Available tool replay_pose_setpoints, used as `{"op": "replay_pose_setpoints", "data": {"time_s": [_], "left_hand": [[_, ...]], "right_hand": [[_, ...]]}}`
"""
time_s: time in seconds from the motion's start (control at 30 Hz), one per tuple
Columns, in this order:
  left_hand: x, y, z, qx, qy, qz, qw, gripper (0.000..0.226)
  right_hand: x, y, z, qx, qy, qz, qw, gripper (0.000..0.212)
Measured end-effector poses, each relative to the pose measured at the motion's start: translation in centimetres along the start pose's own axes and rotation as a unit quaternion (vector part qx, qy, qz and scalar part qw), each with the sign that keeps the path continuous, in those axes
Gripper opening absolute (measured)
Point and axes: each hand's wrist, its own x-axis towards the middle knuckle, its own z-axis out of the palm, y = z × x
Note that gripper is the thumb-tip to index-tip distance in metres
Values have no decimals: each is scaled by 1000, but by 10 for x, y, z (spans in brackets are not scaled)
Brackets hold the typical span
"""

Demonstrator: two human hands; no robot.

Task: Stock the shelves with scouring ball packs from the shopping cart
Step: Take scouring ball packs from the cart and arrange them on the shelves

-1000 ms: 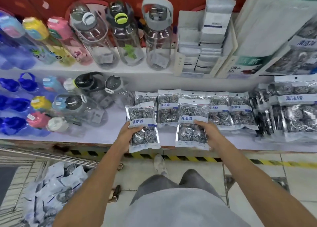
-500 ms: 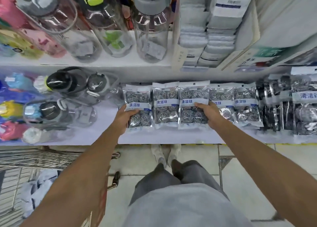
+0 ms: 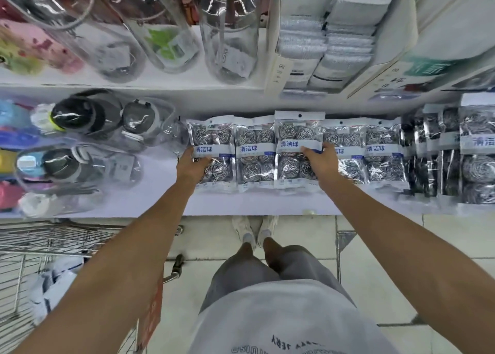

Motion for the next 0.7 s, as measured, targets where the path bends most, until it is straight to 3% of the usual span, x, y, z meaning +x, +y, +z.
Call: {"op": "replay_pose_setpoints", "data": {"time_s": [0.23,0.37,0.57,0.7], "left_hand": [[-28,-1,-14,61,17,63,996,59],[-61,-6,-29,111,29,111,987,59],[-128,-30,-48,178,84,126,972,60],[-184,-62,-58,211,150,125,958,57]], "right_hand": [[-23,-2,-17,-130,-15,-94,987,52],[-52,-1,-30,-244,-16,-177,953,55],[-104,-4,-23,-354,-104,-343,864,48],[-142,-10,5,-420,-174,-461,763,49]]}}
